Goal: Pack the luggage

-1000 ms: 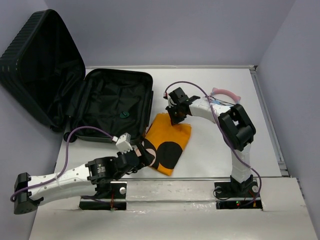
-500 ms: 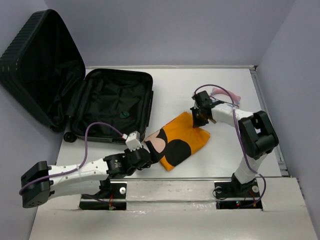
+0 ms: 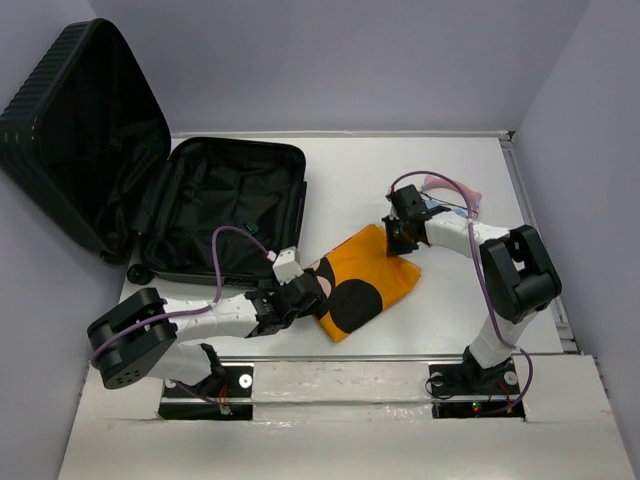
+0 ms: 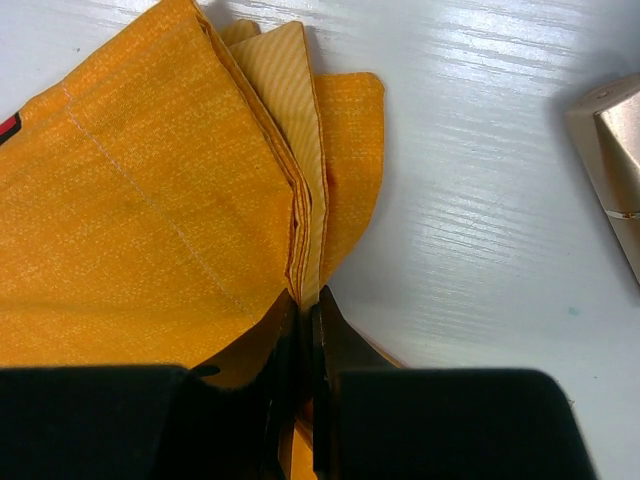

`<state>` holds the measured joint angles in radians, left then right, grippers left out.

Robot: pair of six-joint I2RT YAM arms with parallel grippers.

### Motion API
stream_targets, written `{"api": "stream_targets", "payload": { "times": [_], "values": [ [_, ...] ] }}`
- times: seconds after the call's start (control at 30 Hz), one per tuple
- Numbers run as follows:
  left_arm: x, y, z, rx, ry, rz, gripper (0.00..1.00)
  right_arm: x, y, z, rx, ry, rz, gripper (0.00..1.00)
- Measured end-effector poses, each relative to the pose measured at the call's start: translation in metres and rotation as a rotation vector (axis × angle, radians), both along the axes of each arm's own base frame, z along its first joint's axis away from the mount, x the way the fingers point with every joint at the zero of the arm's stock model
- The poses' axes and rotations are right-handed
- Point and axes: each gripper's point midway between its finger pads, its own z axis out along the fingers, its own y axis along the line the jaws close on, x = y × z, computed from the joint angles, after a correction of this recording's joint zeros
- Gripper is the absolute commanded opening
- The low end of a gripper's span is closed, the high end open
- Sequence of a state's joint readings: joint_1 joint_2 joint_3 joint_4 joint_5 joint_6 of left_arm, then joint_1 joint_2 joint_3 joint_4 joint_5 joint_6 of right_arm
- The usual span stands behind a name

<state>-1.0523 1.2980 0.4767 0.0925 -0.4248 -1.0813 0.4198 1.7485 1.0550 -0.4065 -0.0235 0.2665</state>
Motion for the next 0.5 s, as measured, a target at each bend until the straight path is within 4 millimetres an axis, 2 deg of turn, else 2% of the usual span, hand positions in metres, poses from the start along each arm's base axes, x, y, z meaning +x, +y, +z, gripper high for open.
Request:
{"api": "stream_targets", "payload": {
  "times": [0.07, 0.1, 0.27, 0.37, 0.43, 0.5],
  "values": [
    [0.001, -0.003, -0.005, 0.008, 0.007, -0.003, 0.2, 0.0, 0.001, 0.0, 0.006, -0.004, 0.001, 0.07],
    [0.001, -0.003, -0.008, 0.018, 0.01, -0.012, 0.06, 0.0, 0.001, 0.0, 0.008, -0.006, 0.0, 0.07],
    [0.001, -0.01, -0.01, 0.025, 0.008, -0.037, 0.06, -0.003, 0.0, 0.001, 0.016, -0.01, -0.008, 0.07],
    [0.0, -0.016, -0.002, 0.033, 0.001, -0.075, 0.06, -0.006, -0.001, 0.004, 0.019, -0.015, -0.019, 0.07],
    [0.003, -0.025, 0.015, 0.022, -0.022, -0.104, 0.06, -0.008, -0.003, 0.01, 0.023, -0.026, -0.024, 0.07],
    [0.014, -0.042, 0.05, -0.027, -0.064, -0.139, 0.06, -0.011, -0.004, 0.024, 0.041, -0.054, -0.033, 0.07]
  ]
}}
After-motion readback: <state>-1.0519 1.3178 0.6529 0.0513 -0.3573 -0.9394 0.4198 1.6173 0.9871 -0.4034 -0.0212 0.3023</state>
